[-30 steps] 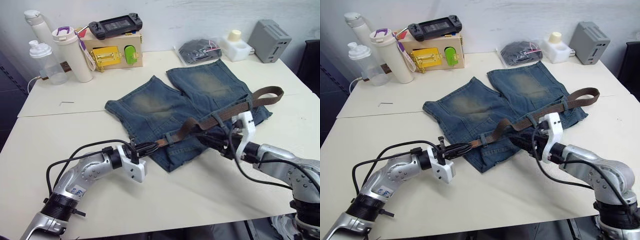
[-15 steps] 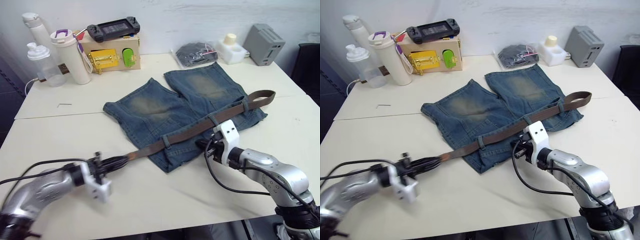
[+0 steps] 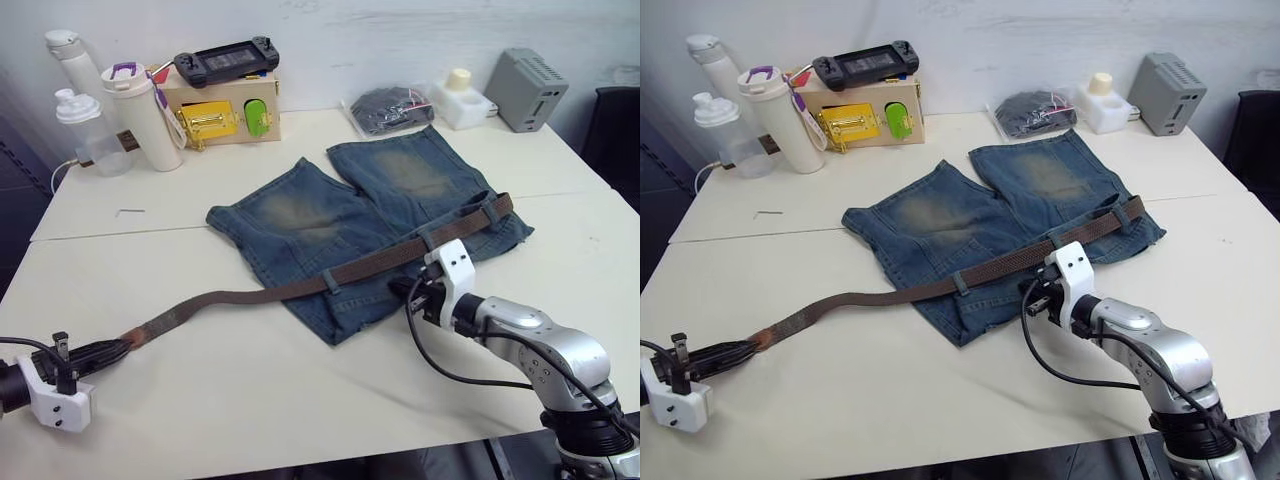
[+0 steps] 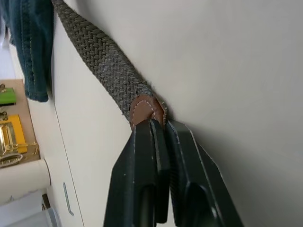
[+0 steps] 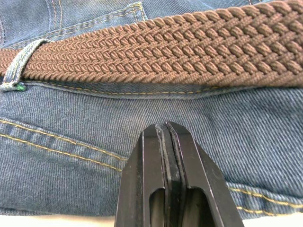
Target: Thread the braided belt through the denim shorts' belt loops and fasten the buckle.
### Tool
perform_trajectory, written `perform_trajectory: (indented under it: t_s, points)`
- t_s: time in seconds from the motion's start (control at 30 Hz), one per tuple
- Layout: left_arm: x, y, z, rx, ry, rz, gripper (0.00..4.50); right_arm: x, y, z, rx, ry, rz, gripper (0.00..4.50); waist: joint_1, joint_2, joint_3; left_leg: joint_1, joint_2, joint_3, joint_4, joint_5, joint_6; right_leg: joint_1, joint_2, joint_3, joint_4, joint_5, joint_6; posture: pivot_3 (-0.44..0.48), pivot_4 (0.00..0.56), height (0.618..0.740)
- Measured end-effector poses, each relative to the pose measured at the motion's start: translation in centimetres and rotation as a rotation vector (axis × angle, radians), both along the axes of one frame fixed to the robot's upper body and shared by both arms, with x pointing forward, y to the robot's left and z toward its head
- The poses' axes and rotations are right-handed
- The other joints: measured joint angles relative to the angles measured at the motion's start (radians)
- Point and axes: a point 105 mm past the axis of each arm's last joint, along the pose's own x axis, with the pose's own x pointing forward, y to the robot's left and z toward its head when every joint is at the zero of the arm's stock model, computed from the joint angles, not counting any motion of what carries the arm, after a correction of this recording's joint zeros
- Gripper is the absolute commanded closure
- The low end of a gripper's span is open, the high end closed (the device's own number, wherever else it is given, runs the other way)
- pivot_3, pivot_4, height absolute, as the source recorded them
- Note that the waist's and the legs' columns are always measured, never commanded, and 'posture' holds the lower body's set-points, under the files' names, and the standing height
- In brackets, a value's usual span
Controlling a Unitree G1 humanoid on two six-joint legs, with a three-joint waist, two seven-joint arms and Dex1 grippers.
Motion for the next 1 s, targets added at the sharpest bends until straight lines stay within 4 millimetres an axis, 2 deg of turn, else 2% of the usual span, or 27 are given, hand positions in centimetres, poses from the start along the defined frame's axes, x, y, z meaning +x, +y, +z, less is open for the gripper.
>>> perform_trajectory:
  t_s: [0.07, 0.13, 0.2, 0.23, 0.3, 0.37, 0.43, 0.53, 0.6, 0.73, 0.8, 0.87, 0.93, 1.0]
  points:
    - [0.6, -0.7, 0.6, -0.038, -0.015, 0.003, 2.05, 0.1, -0.1, 0.0, -0.007, 0.0, -0.002, 4.5, 0.005, 0.0, 0.0, -0.001, -0.001, -0.002, 0.002, 0.0, 0.0, 0.0, 0.0, 0.0, 0.0, 0.0, 0.0, 0.0, 0.15, 0.645]
    - [0.9, -2.3, 1.2, -0.089, -0.009, -0.023, 1.09, 0.1, -0.3, 0.1, -0.007, 0.004, -0.006, 4.5, 0.01, 0.0, 0.0, -0.003, -0.001, -0.002, 0.004, 0.0, 0.001, 0.0, 0.0, 0.0, 0.0, 0.0, 0.0, 0.0, 0.15, 0.645]
    - [0.9, -4.7, 1.7, -0.152, 0.017, -0.086, 0.19, 0.2, -0.3, 0.2, 0.001, 0.006, -0.009, 3.81, 0.011, -0.001, 0.0, -0.004, -0.001, -0.002, 0.005, -0.001, 0.001, 0.0, 0.0, 0.0, 0.0, 0.0, 0.0, 0.0, 0.15, 0.645]
    - [0.9, -5.9, 1.9, -0.182, 0.04, -0.109, 0.0, 0.2, -0.3, 0.3, 0.007, 0.01, -0.004, 3.53, 0.01, -0.001, 0.0, -0.007, -0.001, -0.004, 0.006, -0.001, 0.001, -0.002, 0.0, 0.0, 0.0, 0.0, 0.0, 0.0, 0.15, 0.645]
    - [0.9, -7.1, 2.4, -0.207, 0.06, -0.135, 0.0, 0.1, 0.0, 0.4, 0.016, 0.012, 0.008, 2.88, 0.007, -0.001, 0.0, -0.009, -0.001, -0.005, 0.007, 0.0, 0.0, -0.003, 0.001, 0.0, 0.0, 0.0, 0.0, 0.0, 0.15, 0.645]
    - [1.4, -9.6, 4.0, -0.312, 0.12, -0.137, 0.0, -0.1, 0.4, 0.5, 0.046, 0.023, 0.034, 2.06, -0.002, 0.0, 0.0, -0.011, -0.001, -0.006, 0.007, 0.0, 0.0, -0.003, 0.001, -0.001, -0.001, 0.0, 0.0, 0.0, 0.15, 0.645]
    - [1.7, -11.2, 4.4, -0.382, 0.184, -0.134, 0.0, -0.3, 0.4, 0.8, 0.072, 0.036, 0.048, 1.4, -0.002, 0.0, 0.0, -0.011, -0.001, -0.006, 0.008, 0.0, 0.0, -0.003, 0.001, -0.001, -0.002, 0.0, 0.0, 0.0, 0.15, 0.645]
    - [1.7, -18.3, 5.7, -0.646, 0.392, -0.227, 0.0, -0.7, -2.1, 3.0, 0.106, 0.046, 0.058, 0.16, 0.02, 0.014, 0.009, -0.017, -0.005, -0.01, 0.016, -0.001, 0.004, -0.002, 0.001, 0.0, -0.005, 0.0, 0.0, 0.0, 0.15, 0.645]
    - [1.8, -21.0, 5.8, -0.745, 0.5, -0.262, 0.0, -1.0, -3.7, 5.2, 0.103, 0.005, 0.076, 0.07, 0.022, 0.015, 0.01, -0.017, -0.006, -0.01, 0.016, -0.001, 0.005, -0.002, 0.001, 0.0, -0.004, 0.0, 0.0, 0.0, 0.15, 0.645]
    - [2.8, -22.2, 6.0, -0.798, 0.555, -0.255, 0.0, -1.3, -4.8, 6.5, 0.081, -0.024, 0.105, 0.07, 0.022, 0.014, 0.012, -0.016, -0.004, -0.009, 0.015, -0.001, 0.004, -0.002, 0.001, -0.001, -0.003, 0.0, 0.0, 0.0, 0.15, 0.645]
    - [3.6, -24.0, 6.1, -0.833, 0.619, -0.281, 0.0, -1.3, -6.3, 7.8, 0.027, -0.078, 0.139, 0.07, 0.022, 0.013, 0.012, -0.016, -0.003, -0.008, 0.014, 0.0, 0.003, -0.002, 0.001, -0.001, -0.003, 0.0, 0.0, 0.0, 0.15, 0.645]
    - [4.2, -26.4, 5.2, -0.815, 0.688, -0.336, 0.0, -0.5, -9.2, 8.1, -0.227, -0.173, 0.163, 0.07, 0.022, 0.013, 0.013, -0.015, -0.004, -0.005, 0.014, 0.0, 0.004, -0.002, -0.001, -0.001, -0.004, 0.0, 0.001, 0.0, 0.15, 0.645]
    - [4.2, -27.4, 4.7, -0.794, 0.718, -0.36, 0.0, 0.0, -10.4, 7.8, -0.364, -0.206, 0.184, 0.07, 0.021, 0.012, 0.014, -0.015, -0.004, -0.005, 0.014, 0.0, 0.004, -0.001, 0.0, -0.002, -0.005, 0.0, 0.001, 0.0, 0.15, 0.645]
    - [4.0, -30.5, 3.7, -0.723, 0.777, -0.451, 0.0, 1.7, -13.1, 5.6, -0.686, -0.274, 0.271, 0.07, 0.02, 0.01, 0.014, -0.016, -0.003, -0.003, 0.015, 0.0, 0.004, -0.003, -0.001, -0.002, -0.004, 0.0, 0.001, 0.0, 0.15, 0.645]
